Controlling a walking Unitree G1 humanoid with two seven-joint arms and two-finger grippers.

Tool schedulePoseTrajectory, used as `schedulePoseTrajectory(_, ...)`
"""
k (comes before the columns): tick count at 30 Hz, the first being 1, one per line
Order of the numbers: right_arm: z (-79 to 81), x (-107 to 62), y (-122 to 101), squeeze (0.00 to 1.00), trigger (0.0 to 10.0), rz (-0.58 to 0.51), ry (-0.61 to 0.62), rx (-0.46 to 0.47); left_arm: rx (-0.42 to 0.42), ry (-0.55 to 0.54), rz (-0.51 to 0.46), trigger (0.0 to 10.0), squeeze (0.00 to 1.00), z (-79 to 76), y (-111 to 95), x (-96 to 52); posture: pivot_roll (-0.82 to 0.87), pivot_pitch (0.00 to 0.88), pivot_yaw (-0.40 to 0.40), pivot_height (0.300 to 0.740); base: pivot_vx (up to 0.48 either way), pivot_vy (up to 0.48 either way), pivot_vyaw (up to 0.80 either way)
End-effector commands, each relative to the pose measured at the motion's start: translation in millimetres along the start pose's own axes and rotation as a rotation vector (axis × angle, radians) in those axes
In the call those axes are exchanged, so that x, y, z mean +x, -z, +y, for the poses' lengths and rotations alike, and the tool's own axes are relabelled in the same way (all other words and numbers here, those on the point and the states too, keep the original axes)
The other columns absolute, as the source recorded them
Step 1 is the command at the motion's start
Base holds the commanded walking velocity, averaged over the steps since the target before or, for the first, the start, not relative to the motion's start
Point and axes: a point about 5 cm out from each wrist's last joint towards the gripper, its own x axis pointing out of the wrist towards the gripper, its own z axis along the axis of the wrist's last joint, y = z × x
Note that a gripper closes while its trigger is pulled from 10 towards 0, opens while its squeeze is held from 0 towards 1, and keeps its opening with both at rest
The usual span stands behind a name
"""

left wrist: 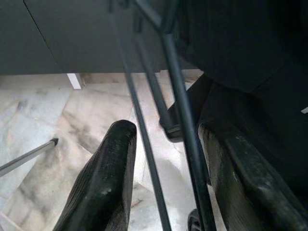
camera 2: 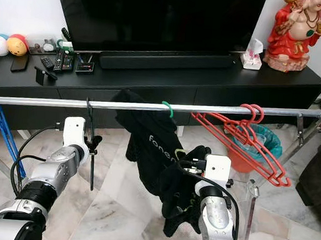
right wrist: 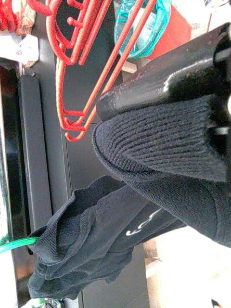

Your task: Hang hanger

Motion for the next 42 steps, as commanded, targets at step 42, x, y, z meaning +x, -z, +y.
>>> schedulePoseTrajectory(42,3.5,2.5,-4.8,0.0,10.0,-0.029,-0.012,-0.004,-0.026,0.062,-0.207,1.5,0.0,-2.3,-19.4,-10.0,0.04,0.0,0.032,0.74,0.0,0.0,0.0)
